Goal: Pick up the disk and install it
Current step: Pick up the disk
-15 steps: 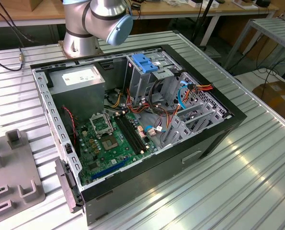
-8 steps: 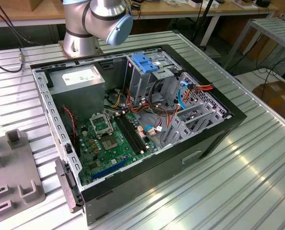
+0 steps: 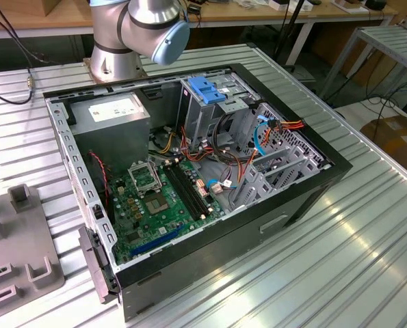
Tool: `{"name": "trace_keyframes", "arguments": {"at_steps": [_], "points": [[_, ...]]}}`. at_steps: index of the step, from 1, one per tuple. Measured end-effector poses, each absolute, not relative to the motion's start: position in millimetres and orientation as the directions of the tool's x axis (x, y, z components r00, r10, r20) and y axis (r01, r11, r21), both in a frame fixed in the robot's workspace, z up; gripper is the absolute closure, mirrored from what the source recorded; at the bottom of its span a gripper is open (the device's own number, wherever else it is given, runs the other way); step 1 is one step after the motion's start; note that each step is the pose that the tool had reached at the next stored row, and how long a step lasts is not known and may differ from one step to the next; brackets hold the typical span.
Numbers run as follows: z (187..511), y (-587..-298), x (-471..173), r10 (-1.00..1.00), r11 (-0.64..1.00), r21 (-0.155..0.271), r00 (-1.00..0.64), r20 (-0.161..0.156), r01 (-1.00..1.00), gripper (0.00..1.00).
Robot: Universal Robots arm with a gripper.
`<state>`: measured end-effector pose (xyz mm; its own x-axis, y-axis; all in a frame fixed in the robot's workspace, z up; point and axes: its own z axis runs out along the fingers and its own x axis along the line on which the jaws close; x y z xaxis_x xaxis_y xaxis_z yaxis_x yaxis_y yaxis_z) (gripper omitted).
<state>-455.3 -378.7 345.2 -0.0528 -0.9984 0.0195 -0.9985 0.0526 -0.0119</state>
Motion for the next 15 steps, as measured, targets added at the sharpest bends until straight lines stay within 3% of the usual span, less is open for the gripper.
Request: {"name": "trace_keyframes", "arguments": {"at_steps": [15], "points": [[338.8,-374.4,-461.3,-0.998,0.053,-0.012,-0.053,0.015,-0.999,0.5]]}}
